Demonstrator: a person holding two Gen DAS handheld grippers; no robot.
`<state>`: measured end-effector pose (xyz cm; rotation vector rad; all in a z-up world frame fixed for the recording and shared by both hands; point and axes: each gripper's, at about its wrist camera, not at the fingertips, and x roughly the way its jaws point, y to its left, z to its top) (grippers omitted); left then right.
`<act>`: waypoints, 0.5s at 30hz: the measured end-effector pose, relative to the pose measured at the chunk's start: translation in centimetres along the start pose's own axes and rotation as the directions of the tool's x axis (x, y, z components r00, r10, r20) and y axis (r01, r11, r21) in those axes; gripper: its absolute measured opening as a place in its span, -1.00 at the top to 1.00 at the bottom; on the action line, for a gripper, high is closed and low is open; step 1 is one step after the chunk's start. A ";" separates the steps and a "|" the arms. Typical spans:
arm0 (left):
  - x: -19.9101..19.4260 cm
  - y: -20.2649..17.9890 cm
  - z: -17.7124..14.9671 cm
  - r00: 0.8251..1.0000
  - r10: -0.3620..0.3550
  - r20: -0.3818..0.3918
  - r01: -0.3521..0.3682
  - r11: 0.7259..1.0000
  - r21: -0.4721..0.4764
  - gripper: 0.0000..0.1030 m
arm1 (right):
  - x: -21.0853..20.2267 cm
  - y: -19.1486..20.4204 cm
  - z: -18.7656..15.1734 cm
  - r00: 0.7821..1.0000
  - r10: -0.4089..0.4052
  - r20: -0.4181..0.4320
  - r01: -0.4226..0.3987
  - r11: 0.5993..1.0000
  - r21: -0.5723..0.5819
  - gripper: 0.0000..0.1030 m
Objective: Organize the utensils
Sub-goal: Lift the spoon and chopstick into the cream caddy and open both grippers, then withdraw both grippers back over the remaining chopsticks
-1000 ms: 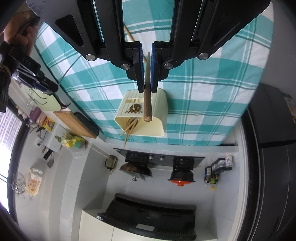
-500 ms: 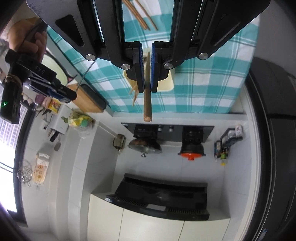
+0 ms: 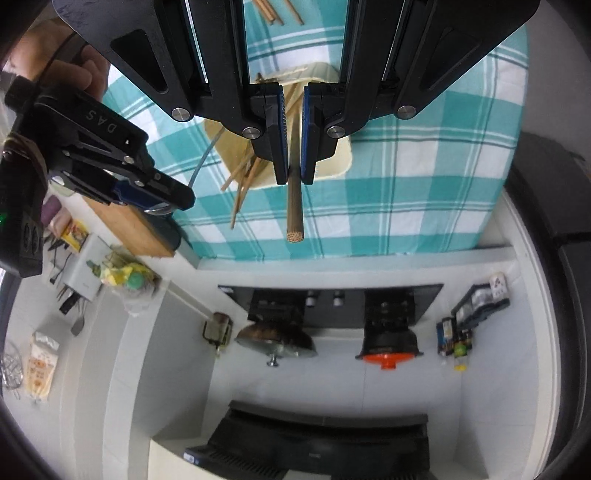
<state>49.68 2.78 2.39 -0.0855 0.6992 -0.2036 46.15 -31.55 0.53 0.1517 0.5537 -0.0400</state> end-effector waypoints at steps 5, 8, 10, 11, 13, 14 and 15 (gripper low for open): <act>4.5 0.5 -1.2 0.994 0.013 -0.112 -0.014 1.000 -0.007 0.90 | 6.4 -2.5 -2.8 0.978 0.023 -0.207 -0.004 0.996 0.092 0.31; 5.3 0.5 -1.4 0.992 0.053 -0.113 -0.055 0.998 -0.011 0.84 | 8.8 -3.3 -4.1 0.962 0.031 -0.271 0.002 0.993 0.121 0.31; 4.7 0.7 -1.4 0.993 0.060 -0.102 -0.063 0.998 -0.027 0.24 | 9.5 -3.7 -4.5 0.962 0.023 -0.273 0.017 0.990 0.141 0.28; 4.0 0.8 -1.5 0.994 0.061 -0.088 -0.064 0.997 -0.035 0.04 | 9.4 -3.8 -4.5 0.965 0.023 -0.262 0.017 0.989 0.147 0.28; 2.2 1.1 -1.8 0.995 0.080 -0.053 -0.081 0.996 -0.031 -0.28 | 8.8 -3.8 -4.1 0.970 0.025 -0.241 0.012 0.989 0.148 0.27; 1.2 1.1 -2.1 0.995 0.089 -0.044 -0.090 0.996 -0.016 -0.29 | 8.3 -3.8 -3.8 0.973 0.032 -0.229 0.002 0.989 0.149 0.24; 0.2 1.0 -2.5 0.995 0.096 -0.042 -0.096 0.995 0.001 -0.30 | 7.6 -3.8 -3.5 0.975 0.040 -0.219 -0.007 0.989 0.148 0.18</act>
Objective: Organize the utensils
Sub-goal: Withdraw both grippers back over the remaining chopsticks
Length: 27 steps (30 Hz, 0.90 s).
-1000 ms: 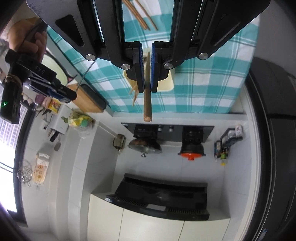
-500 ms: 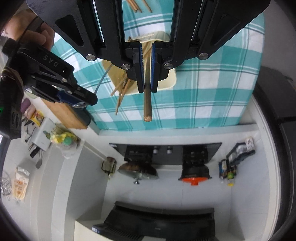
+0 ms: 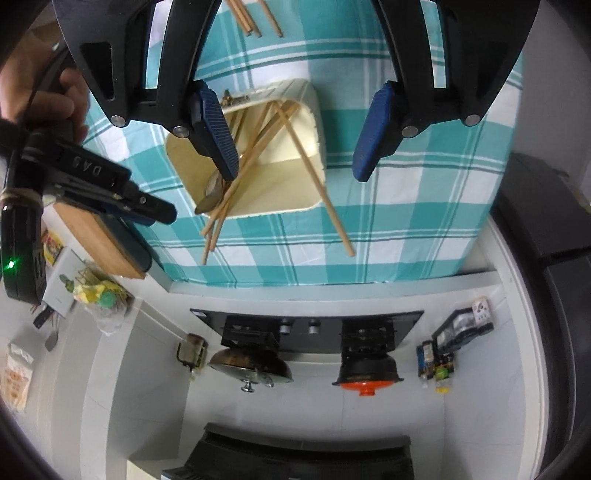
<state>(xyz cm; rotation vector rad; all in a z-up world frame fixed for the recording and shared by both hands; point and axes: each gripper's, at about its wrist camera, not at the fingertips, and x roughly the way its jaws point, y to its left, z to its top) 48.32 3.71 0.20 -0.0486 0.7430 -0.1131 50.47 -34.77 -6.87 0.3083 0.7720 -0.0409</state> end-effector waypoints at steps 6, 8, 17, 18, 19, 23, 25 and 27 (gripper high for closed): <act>-5.9 -0.1 -6.8 0.999 0.017 -0.042 -0.012 0.994 0.109 -0.63 | -6.6 0.7 -2.0 1.000 -0.008 0.015 0.008 0.999 -0.039 0.15; -7.2 -0.3 -10.3 0.997 0.029 -0.069 -0.020 0.993 0.119 -0.63 | -8.6 0.7 -4.2 1.000 -0.022 0.000 0.022 0.998 -0.055 0.13; -10.1 -2.8 -22.7 0.995 0.052 -0.082 -0.055 0.998 -0.034 -0.66 | -15.4 1.5 -21.1 0.989 -0.149 0.013 0.150 0.976 -0.159 0.12; -10.4 -3.1 -23.3 0.996 0.058 -0.073 -0.061 0.997 -0.047 -0.66 | -15.9 1.3 -22.9 0.989 -0.150 0.009 0.150 0.979 -0.136 0.12; -10.6 -3.3 -23.9 0.996 0.065 -0.060 -0.069 0.996 -0.060 -0.66 | -16.1 1.2 -24.5 0.988 -0.154 0.004 0.154 0.982 -0.112 0.12; -10.9 -4.1 -25.1 0.994 0.095 -0.051 -0.098 0.993 -0.071 -0.66 | -16.7 1.6 -28.9 0.982 -0.186 -0.010 0.185 0.979 -0.083 0.12; -10.9 -4.4 -25.5 0.994 0.097 -0.059 -0.100 0.993 -0.059 -0.66 | -16.7 2.0 -30.1 0.983 -0.183 -0.019 0.181 0.980 -0.079 0.12; -10.9 -4.4 -25.6 0.992 0.110 -0.058 -0.113 0.992 -0.064 -0.66 | -16.9 2.3 -30.8 0.985 -0.169 -0.025 0.167 0.984 -0.067 0.12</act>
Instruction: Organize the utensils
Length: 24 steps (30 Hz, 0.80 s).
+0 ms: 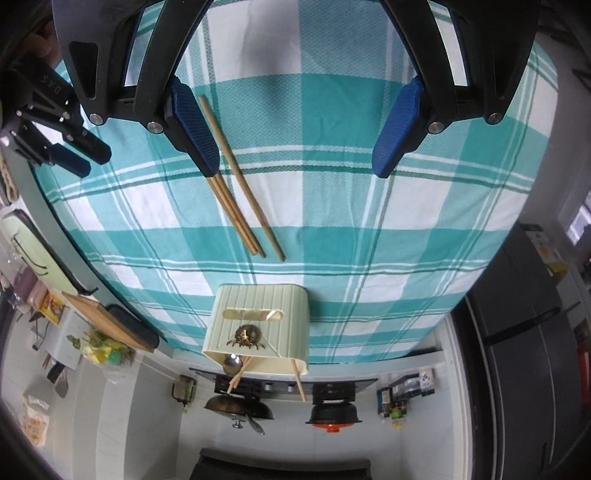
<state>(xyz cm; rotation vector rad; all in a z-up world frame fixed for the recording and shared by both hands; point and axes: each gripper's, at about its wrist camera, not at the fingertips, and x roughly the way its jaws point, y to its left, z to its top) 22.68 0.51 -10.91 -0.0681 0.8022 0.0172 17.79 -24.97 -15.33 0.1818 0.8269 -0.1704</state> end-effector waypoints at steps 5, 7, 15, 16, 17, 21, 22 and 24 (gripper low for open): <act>0.2 0.2 -0.3 1.000 0.012 -0.007 -0.012 1.000 -0.013 -0.67 | -0.3 0.9 -0.7 1.000 0.012 0.003 -0.012 1.000 -0.016 0.12; 0.2 0.3 -0.5 1.000 0.023 -0.009 -0.023 1.000 -0.013 -0.67 | -0.2 1.1 -0.8 1.000 0.017 0.003 -0.017 1.000 -0.022 0.12; 1.8 1.7 -1.2 0.998 0.040 -0.040 -0.042 0.997 -0.057 -0.70 | 0.6 1.2 -1.6 1.000 0.023 -0.015 -0.023 1.000 -0.005 0.12; 2.2 2.0 -1.3 0.998 0.039 -0.051 -0.042 0.997 -0.068 -0.70 | 0.7 1.1 -1.7 1.000 0.019 -0.014 -0.019 1.000 -0.006 0.12; 2.6 2.2 -1.5 0.998 0.032 -0.063 -0.037 0.996 -0.080 -0.70 | 0.7 1.1 -1.8 1.000 0.014 -0.013 -0.014 1.000 -0.009 0.12; 3.9 1.6 -2.2 0.995 -0.033 -0.092 0.024 0.995 -0.100 -0.70 | 1.3 0.9 -2.3 1.000 0.014 -0.025 -0.014 1.000 -0.005 0.13; 4.3 1.2 -2.2 0.994 -0.047 -0.095 0.038 0.995 -0.095 -0.70 | 1.5 1.0 -2.4 0.999 0.020 -0.029 -0.020 1.000 -0.004 0.15; 5.2 0.1 -1.9 0.993 -0.064 -0.095 0.057 0.996 -0.072 -0.70 | 1.8 1.3 -2.5 0.999 0.034 -0.037 -0.034 0.999 -0.015 0.24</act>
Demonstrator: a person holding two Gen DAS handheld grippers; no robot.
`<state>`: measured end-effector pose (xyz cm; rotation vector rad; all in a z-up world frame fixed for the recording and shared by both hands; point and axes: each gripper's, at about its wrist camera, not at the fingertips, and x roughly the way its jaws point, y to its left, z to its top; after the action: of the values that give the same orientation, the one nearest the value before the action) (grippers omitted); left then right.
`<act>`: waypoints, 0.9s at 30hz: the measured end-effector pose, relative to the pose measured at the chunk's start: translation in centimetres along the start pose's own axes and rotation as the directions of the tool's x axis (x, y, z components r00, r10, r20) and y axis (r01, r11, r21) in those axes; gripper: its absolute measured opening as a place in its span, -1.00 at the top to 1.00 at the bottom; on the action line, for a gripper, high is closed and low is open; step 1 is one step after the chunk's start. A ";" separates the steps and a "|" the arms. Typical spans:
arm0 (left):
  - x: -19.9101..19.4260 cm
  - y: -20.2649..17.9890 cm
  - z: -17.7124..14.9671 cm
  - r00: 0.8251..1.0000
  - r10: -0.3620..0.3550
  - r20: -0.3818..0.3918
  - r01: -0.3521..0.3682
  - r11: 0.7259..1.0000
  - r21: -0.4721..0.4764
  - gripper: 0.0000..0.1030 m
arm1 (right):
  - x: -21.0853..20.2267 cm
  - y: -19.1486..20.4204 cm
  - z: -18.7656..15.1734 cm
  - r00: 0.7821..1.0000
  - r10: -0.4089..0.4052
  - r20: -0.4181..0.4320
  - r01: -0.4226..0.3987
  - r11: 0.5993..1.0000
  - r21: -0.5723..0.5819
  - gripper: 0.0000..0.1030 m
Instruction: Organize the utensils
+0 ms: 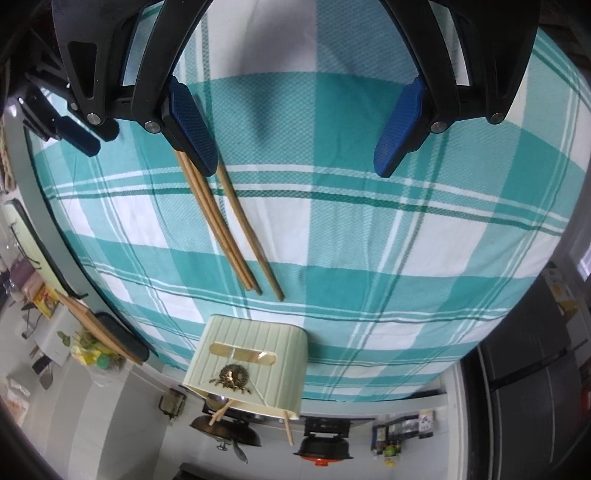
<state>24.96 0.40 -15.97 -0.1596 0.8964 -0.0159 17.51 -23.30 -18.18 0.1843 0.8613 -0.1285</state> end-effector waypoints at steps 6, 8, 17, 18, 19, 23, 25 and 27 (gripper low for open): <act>3.9 -2.6 1.4 0.998 0.048 -0.028 -0.046 0.996 0.079 -0.70 | 0.0 0.9 0.0 1.000 0.026 0.004 -0.025 0.999 -0.022 0.30; 5.0 -3.1 1.6 0.997 0.075 -0.034 -0.071 0.992 0.104 -0.70 | -0.1 0.8 -0.1 1.000 0.019 0.004 -0.019 1.000 -0.023 0.29; 6.8 -2.5 1.9 0.995 0.089 -0.037 -0.084 0.991 0.106 -0.40 | 1.6 0.1 0.3 0.997 0.063 -0.042 -0.063 0.998 -0.003 0.45; 6.8 -2.4 2.0 0.996 0.088 -0.035 -0.084 0.990 0.112 -0.24 | 2.0 0.1 0.4 0.996 0.074 -0.052 -0.074 0.997 0.003 0.48; 6.7 -2.3 2.0 0.996 0.088 -0.033 -0.084 0.989 0.118 -0.03 | 2.4 0.2 0.6 0.995 0.080 -0.060 -0.080 0.997 0.003 0.50; 6.5 -2.0 2.0 0.996 0.086 -0.030 -0.082 0.988 0.130 0.43 | 4.3 0.9 1.8 0.990 0.110 -0.088 -0.111 0.994 -0.008 0.57; 6.4 -1.7 1.9 0.995 0.091 -0.029 -0.086 0.987 0.135 0.65 | 5.4 1.4 2.6 0.987 0.128 -0.100 -0.130 0.991 -0.014 0.59; 6.2 -1.4 1.8 0.995 0.090 -0.030 -0.086 0.988 0.131 0.69 | 6.4 2.0 3.3 0.984 0.137 -0.115 -0.141 0.989 -0.031 0.65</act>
<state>30.33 -1.23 -19.53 0.0017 0.9350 0.0050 24.49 -22.34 -20.76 0.2156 0.9591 0.0298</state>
